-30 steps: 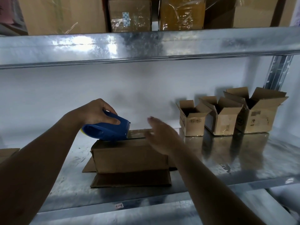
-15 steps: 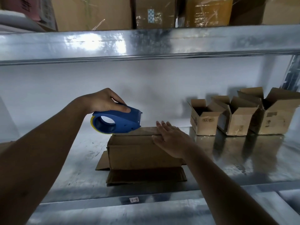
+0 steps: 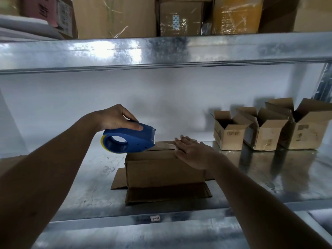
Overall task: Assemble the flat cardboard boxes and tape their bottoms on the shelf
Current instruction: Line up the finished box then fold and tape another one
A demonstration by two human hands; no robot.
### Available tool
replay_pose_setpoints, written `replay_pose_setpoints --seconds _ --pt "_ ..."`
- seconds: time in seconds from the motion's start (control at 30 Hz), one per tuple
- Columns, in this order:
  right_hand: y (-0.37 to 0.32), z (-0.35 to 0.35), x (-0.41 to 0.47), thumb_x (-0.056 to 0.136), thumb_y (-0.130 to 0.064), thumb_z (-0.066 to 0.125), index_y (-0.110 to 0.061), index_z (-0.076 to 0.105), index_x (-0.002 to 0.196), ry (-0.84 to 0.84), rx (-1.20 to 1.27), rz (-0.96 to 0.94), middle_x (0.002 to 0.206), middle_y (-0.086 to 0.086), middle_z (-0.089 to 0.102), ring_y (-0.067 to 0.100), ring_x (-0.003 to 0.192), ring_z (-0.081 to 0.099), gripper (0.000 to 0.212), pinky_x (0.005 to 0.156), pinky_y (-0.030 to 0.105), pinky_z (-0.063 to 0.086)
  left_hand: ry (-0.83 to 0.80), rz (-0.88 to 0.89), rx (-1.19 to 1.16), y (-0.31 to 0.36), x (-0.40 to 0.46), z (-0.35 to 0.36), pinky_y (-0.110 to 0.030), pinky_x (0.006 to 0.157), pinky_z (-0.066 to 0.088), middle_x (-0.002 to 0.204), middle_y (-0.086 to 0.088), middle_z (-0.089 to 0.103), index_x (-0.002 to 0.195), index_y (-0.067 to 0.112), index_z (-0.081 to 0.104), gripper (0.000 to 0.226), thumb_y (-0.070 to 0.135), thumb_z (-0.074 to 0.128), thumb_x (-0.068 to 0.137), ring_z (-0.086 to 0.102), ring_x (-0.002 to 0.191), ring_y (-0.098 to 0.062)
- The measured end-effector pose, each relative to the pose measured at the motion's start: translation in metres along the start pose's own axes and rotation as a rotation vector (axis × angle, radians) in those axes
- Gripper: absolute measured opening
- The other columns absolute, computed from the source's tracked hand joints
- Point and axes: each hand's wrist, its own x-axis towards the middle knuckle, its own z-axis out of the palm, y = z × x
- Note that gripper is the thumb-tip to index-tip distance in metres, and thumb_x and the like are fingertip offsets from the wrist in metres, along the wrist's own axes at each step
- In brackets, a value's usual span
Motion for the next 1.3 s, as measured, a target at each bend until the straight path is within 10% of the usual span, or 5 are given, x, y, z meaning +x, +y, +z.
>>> replay_pose_setpoints --seconds 0.77,0.93,1.13,1.3 --pt "-0.013 -0.013 0.015 0.110 -0.051 0.021 -0.038 0.007 0.165 -0.138 -0.155 0.122 0.174 -0.004 -0.002 0.016 0.160 0.000 0.058 0.123 0.056 -0.012 0.093 -0.012 -0.317 -0.114 -0.044 -0.006 -0.036 0.082 0.059 0.092 -0.004 0.080 0.101 0.028 0.083 0.035 0.048 0.090 0.073 0.077 0.089 -0.027" --pt "-0.072 -0.030 0.020 0.099 -0.014 0.047 -0.018 0.055 0.123 -0.093 -0.183 0.223 0.144 0.010 0.052 0.028 0.120 0.057 0.026 0.109 0.049 0.044 0.092 -0.007 -0.306 -0.117 -0.042 -0.001 -0.033 0.078 0.059 0.089 0.001 0.080 0.100 0.029 0.083 0.023 0.040 0.086 0.080 0.077 0.084 -0.021" --pt "-0.131 0.008 0.018 0.106 -0.019 0.043 -0.017 0.036 0.160 0.258 0.330 0.031 0.170 -0.002 0.026 0.022 0.155 0.030 0.054 0.124 0.042 0.029 0.075 0.021 -0.320 -0.128 -0.038 -0.005 -0.033 0.078 0.060 0.089 0.001 0.080 0.101 0.028 0.083 0.025 0.041 0.086 0.080 0.077 0.083 -0.020" --pt "-0.126 0.032 0.030 0.109 -0.055 0.011 -0.025 0.009 0.166 0.103 -0.067 0.065 0.174 0.000 0.003 0.015 0.160 0.002 0.065 0.130 0.045 0.007 0.114 0.063 -0.416 -0.140 -0.037 0.001 -0.030 0.075 0.056 0.092 0.000 0.081 0.104 0.023 0.082 0.024 0.036 0.084 0.083 0.077 0.085 -0.021"
